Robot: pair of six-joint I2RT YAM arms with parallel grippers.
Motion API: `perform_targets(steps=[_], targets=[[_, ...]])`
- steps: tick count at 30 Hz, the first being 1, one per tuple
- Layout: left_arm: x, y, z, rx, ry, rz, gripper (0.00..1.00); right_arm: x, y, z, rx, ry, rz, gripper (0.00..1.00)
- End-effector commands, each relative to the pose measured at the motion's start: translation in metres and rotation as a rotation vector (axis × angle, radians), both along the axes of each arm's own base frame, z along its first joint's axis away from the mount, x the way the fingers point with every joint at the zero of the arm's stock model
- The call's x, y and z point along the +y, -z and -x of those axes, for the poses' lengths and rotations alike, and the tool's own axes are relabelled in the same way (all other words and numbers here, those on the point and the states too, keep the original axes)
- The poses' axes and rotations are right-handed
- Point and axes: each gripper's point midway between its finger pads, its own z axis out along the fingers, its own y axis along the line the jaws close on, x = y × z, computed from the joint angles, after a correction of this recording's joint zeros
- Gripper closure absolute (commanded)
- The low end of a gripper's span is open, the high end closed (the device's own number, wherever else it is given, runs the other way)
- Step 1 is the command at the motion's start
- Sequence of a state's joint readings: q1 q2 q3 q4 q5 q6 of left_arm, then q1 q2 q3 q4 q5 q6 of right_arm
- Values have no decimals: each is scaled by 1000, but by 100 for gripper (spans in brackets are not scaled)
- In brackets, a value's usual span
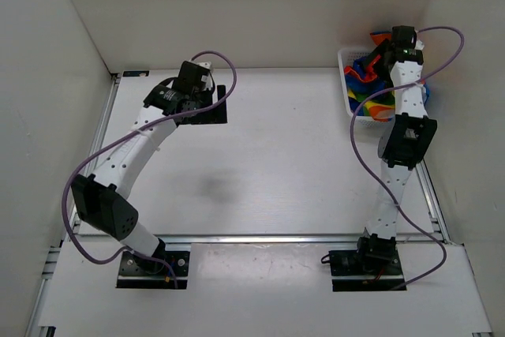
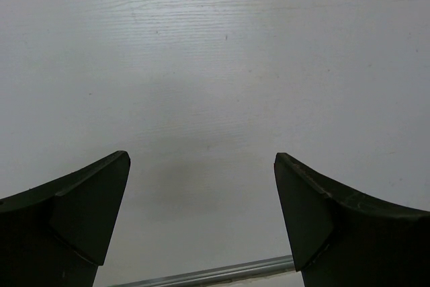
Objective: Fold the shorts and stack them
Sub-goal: Grab the shorts from the pile, then move the shorts to the center of the board
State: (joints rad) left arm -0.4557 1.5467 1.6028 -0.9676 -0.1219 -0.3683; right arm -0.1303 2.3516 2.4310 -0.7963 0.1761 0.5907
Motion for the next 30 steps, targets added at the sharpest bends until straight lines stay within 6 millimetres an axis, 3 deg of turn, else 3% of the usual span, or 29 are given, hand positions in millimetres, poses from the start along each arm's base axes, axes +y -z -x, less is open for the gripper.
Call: perform_targets(steps=[1,5,8,10,12,13,14,16,17,19,20,21,22,23,25,27,28,30], targets=[[-6,-10,-8,-31,39,3,0,-6,-6,-35,-135,22,-71,5],[-6,-4,-17,-11,32,-31,0,-6,33,-63,-161,22,-104,8],[-10,-3,-25,-4,32,-34,0,-3,33,-81,-226,4,-121,14],[-11,2,-27,13,25,-36,0,-2,34,-86,-243,0,-132,28],[-10,2,-28,10,19,-42,0,0,29,-89,-268,-13,-137,54],[-10,2,-28,10,19,-42,0,2,24,-91,-279,-24,-143,76],[-9,3,-26,18,19,-46,0,2,0,-88,-313,-33,-130,87],[-6,0,-24,13,4,-50,0,2,-30,-83,-354,-43,-114,100],[-2,0,-26,14,-7,-49,0,5,-62,-75,-393,-60,-103,100],[6,-10,-26,0,-44,-9,0,19,-105,-63,-452,-130,-82,100],[3,-13,-20,15,-17,40,0,31,-156,-49,-533,-174,-69,100],[3,-14,-20,27,-10,70,0,36,-178,-38,-562,-202,-66,100],[12,-19,-22,27,-34,105,0,52,-208,-27,-612,-262,-82,100],[11,-28,-18,21,-15,148,0,69,-261,-4,-708,-309,-74,100],[31,-31,-18,27,-83,177,0,93,-325,32,-832,-388,-81,100],[50,-41,-16,12,-133,195,0,133,-364,65,-924,-561,-163,100],[70,-47,-16,4,-185,196,0,154,-396,86,-1013,-628,-220,100],[85,-61,-12,-34,-212,222,0,192,-424,115,-1080,-743,-278,100]])
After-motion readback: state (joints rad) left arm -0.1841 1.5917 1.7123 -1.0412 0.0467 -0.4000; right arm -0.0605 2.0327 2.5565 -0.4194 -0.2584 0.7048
